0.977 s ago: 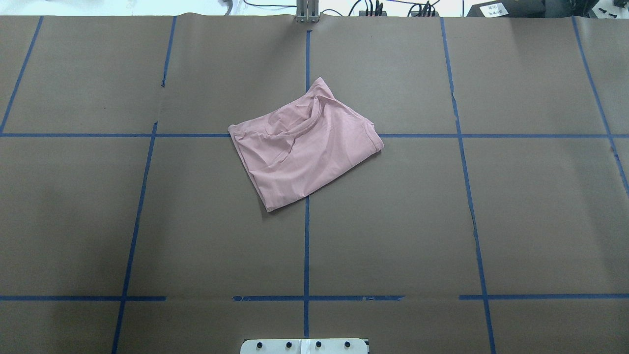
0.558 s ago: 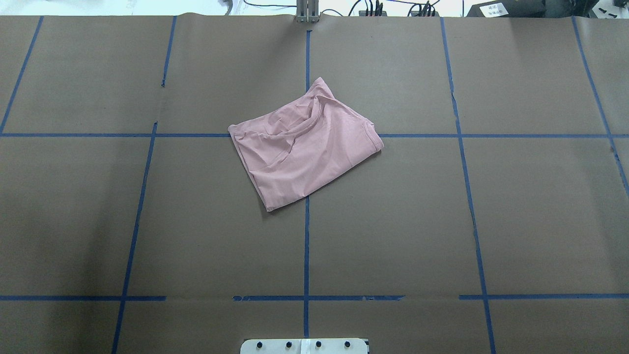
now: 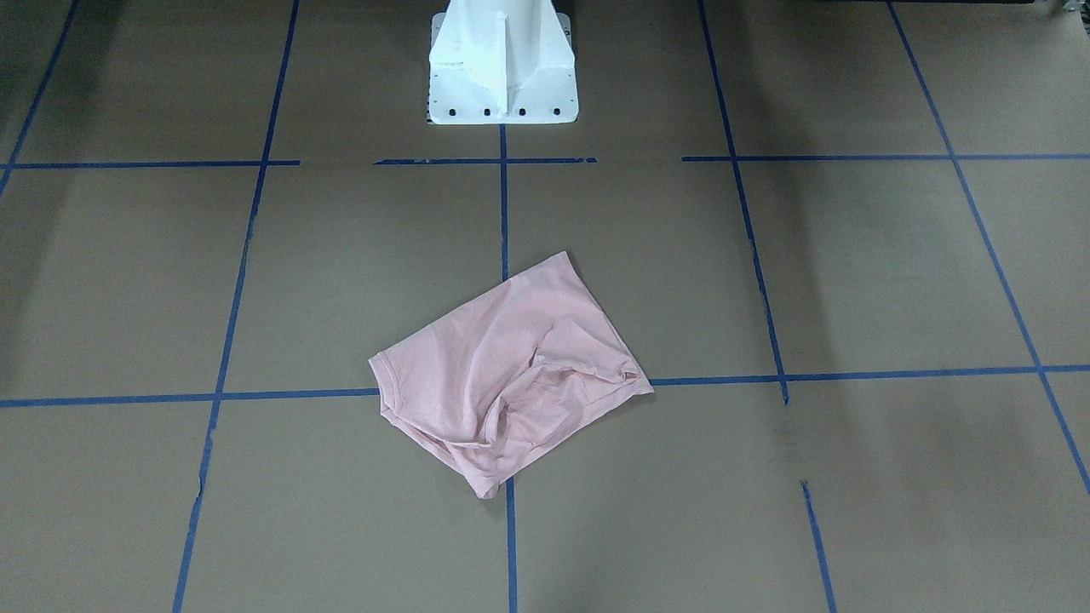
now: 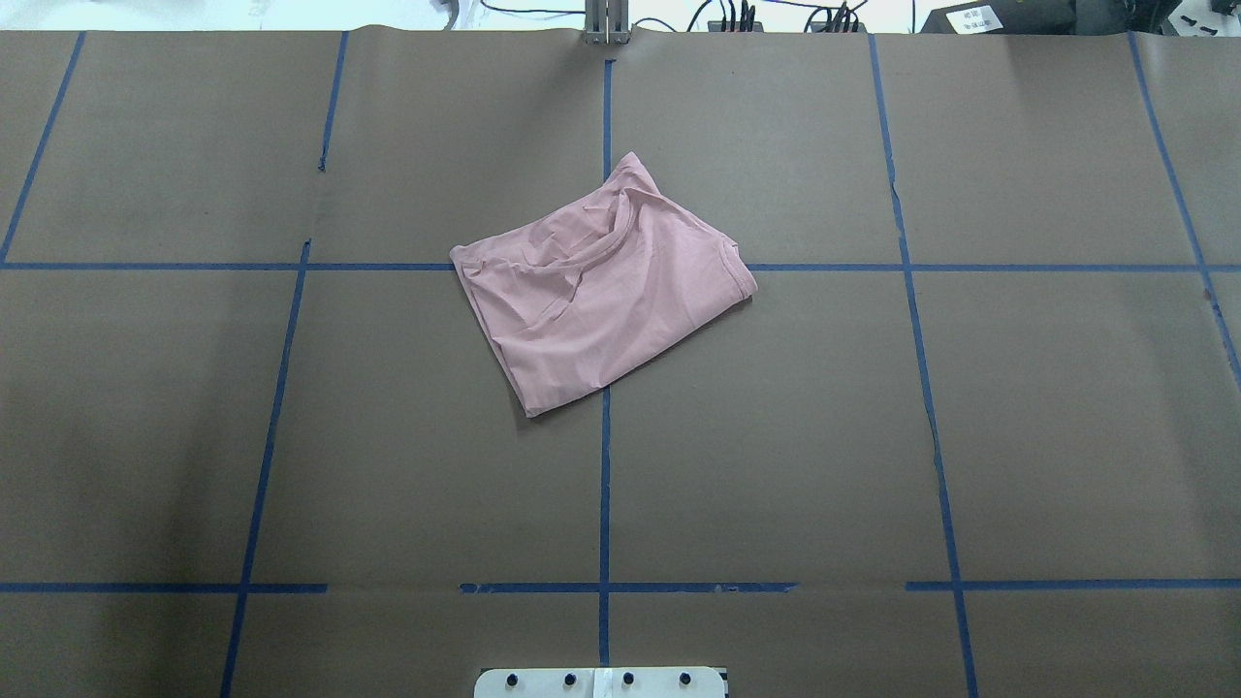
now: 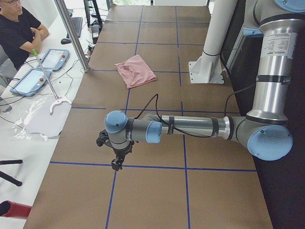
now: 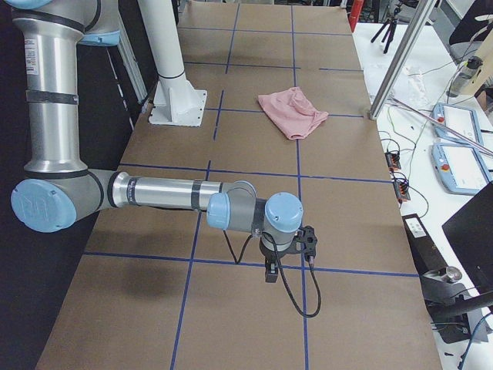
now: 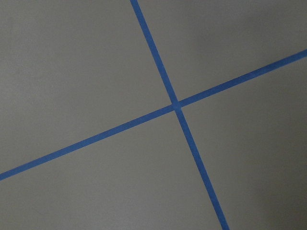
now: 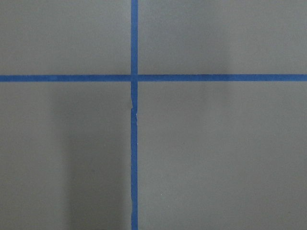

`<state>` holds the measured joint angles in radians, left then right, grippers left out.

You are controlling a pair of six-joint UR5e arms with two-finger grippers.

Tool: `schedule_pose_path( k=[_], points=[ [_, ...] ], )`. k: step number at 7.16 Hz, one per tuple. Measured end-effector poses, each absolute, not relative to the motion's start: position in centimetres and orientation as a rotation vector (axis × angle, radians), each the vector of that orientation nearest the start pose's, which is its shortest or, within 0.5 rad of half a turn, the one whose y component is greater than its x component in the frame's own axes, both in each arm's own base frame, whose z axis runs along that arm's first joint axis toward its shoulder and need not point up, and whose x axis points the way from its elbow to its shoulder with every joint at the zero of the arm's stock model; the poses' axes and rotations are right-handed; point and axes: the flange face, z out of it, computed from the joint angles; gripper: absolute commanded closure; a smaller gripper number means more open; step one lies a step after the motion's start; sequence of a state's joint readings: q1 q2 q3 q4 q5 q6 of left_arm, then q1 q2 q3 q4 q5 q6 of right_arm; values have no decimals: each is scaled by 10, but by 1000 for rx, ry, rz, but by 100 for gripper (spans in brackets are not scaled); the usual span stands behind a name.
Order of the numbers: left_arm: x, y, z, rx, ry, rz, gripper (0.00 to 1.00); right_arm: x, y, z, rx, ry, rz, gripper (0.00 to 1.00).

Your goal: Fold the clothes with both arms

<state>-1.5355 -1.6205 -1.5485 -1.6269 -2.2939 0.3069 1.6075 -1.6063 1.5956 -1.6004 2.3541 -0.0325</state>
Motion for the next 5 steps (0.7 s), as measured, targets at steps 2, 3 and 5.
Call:
schedule_pose_path(
  k=[2, 3, 5],
  points=[
    [-49, -521, 641, 178, 711, 357, 0, 70, -477, 659, 1, -798, 72, 0],
    [-49, -520, 641, 177, 713, 356, 0, 64, -478, 656, -2, -817, 90, 0],
    [-47, -518, 643, 174, 732, 352, 0, 50, -482, 650, -1, -835, 129, 0]
  ],
)
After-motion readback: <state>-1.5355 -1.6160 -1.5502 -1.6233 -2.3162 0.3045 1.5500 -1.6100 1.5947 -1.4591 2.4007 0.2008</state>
